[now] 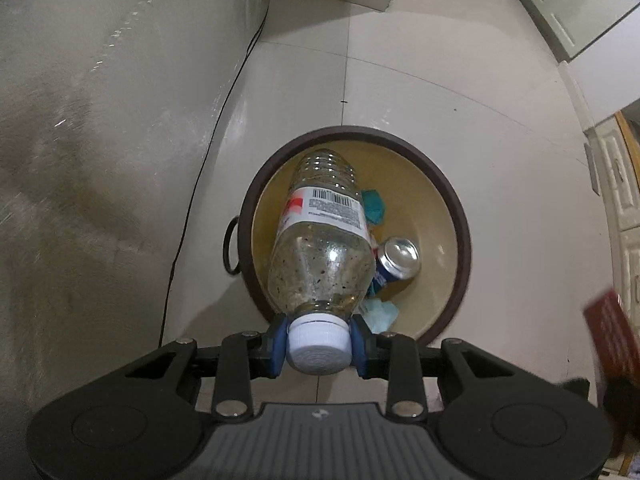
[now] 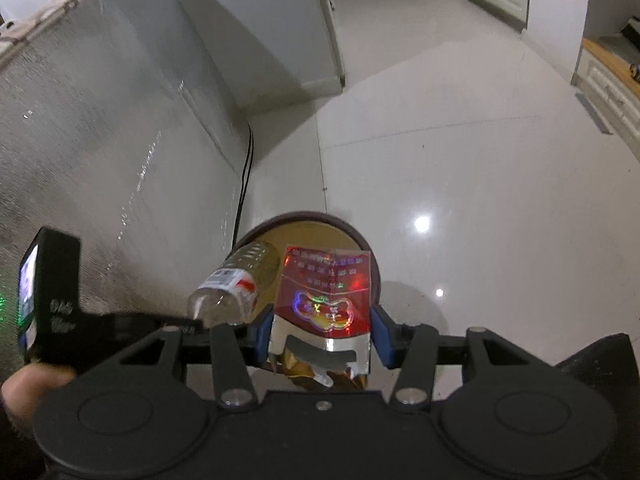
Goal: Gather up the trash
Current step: 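Open the left tool to drop the bottle while the right tool drops the wrapper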
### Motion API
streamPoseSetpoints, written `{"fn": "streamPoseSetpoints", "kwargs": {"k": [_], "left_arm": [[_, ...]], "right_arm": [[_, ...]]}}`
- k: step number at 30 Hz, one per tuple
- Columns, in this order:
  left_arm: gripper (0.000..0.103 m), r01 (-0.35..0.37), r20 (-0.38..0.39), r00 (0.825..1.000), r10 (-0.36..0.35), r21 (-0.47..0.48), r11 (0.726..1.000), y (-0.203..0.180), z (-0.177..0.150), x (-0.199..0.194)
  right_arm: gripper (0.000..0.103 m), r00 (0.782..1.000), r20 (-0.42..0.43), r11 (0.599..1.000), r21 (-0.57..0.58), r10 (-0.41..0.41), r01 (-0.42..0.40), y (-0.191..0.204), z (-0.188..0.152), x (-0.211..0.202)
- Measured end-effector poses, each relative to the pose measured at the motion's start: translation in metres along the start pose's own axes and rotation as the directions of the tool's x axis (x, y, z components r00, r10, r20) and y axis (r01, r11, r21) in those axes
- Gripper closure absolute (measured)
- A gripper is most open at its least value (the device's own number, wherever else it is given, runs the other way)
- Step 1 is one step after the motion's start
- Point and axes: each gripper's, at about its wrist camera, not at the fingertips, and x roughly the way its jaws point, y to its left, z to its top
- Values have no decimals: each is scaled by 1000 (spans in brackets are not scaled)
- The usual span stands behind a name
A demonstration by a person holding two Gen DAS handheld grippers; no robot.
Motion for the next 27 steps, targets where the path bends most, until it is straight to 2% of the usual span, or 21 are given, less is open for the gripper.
{"fn": "streamPoseSetpoints", "kwargs": {"k": [8,12,17,20,22,23,24,27], "left_arm": [[68,-17,17,1000,17,22,1000,7,12,34],[46,-44,42,998,40,86,995,11,9,36],[36,-67,47,997,62,126,990,19,3,34],[31,-69,39,997,64,132,989,22,-2,32],[24,-63,34,998,58,144,988,22,-6,28],[22,-58,33,998,53,150,987,22,-8,25],[19,-54,34,998,49,151,987,23,-10,22],[11,-44,36,999,39,146,988,23,-17,14]], "right_arm": [[53,998,-63,1000,7,-3,4,4,11,40],[52,997,-79,1000,13,4,-3,11,21,57],[52,995,-87,999,37,39,-36,20,35,80],[50,996,-64,996,64,60,-55,24,42,93],[38,996,-47,993,91,76,-72,24,44,101],[25,996,-43,992,103,78,-73,25,45,104],[21,996,-36,991,109,77,-73,25,43,104],[21,997,-41,995,76,64,-61,25,36,102]]}}
